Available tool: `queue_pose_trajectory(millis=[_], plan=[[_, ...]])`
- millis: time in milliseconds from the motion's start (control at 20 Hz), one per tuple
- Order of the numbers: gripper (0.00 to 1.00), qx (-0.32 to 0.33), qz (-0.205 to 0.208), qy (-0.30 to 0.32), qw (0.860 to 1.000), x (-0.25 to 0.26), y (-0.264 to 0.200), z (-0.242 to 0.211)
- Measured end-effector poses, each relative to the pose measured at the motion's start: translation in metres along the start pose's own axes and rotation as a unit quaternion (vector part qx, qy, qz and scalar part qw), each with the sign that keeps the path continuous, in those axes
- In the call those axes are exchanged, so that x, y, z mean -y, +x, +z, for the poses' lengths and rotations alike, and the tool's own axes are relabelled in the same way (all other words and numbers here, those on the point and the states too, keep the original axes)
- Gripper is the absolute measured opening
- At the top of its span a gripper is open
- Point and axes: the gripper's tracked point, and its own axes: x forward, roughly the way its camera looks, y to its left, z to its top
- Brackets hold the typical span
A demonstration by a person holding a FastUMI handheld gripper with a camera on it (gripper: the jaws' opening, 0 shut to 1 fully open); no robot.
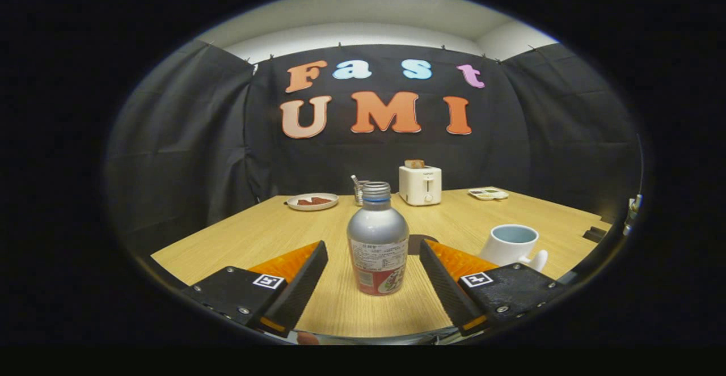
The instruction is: Take the bottle from table, then pour the juice into the cup, finally place the bottle on the coaster
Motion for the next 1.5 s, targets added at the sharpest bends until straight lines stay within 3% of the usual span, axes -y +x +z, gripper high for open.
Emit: queue_pose_trajectory(millis=[900,1200,1300,1350,1500], plan=[[0.97,-0.117,0.001,-0.013,0.993,0.003,0.044,-0.058],[0.97,-0.125,0.003,-0.014,0.992,0.002,0.045,-0.063],[0.91,-0.125,0.008,-0.01,0.992,0.0,0.048,-0.064],[0.79,-0.126,0.005,-0.007,0.992,0.0,0.05,-0.063],[0.77,-0.117,0.011,0.011,0.993,-0.006,0.044,-0.054]])
